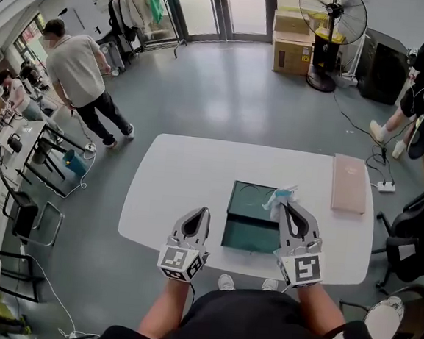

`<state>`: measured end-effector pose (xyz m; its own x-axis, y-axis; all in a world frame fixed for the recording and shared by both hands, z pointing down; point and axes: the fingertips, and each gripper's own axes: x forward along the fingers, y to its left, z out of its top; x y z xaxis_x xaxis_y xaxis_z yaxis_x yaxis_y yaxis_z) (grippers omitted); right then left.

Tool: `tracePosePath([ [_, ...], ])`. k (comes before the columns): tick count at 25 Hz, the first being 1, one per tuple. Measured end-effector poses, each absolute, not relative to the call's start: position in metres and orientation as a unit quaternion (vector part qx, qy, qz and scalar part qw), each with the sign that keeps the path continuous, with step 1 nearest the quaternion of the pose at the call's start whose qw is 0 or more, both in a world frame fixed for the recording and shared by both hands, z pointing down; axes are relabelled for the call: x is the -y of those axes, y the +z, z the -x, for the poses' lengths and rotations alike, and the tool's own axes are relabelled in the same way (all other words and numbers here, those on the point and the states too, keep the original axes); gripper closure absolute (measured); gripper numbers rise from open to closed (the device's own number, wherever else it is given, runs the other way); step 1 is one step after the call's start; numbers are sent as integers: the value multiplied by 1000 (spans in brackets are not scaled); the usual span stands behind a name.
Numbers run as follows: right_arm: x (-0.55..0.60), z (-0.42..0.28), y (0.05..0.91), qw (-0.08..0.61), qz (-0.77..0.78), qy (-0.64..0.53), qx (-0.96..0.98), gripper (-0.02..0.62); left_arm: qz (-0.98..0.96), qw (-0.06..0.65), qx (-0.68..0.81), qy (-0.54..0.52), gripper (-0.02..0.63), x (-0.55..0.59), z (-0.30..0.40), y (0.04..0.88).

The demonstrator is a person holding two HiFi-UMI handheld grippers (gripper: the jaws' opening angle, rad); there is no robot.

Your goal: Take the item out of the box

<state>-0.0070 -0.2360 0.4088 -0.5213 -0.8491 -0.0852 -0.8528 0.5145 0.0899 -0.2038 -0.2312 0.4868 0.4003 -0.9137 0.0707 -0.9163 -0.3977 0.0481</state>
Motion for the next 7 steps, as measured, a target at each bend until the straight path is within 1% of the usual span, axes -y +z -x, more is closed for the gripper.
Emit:
tracePosePath([
  [7, 235, 7, 413, 12, 491, 59, -869, 591, -840, 36, 541, 16, 597, 229, 197, 485],
])
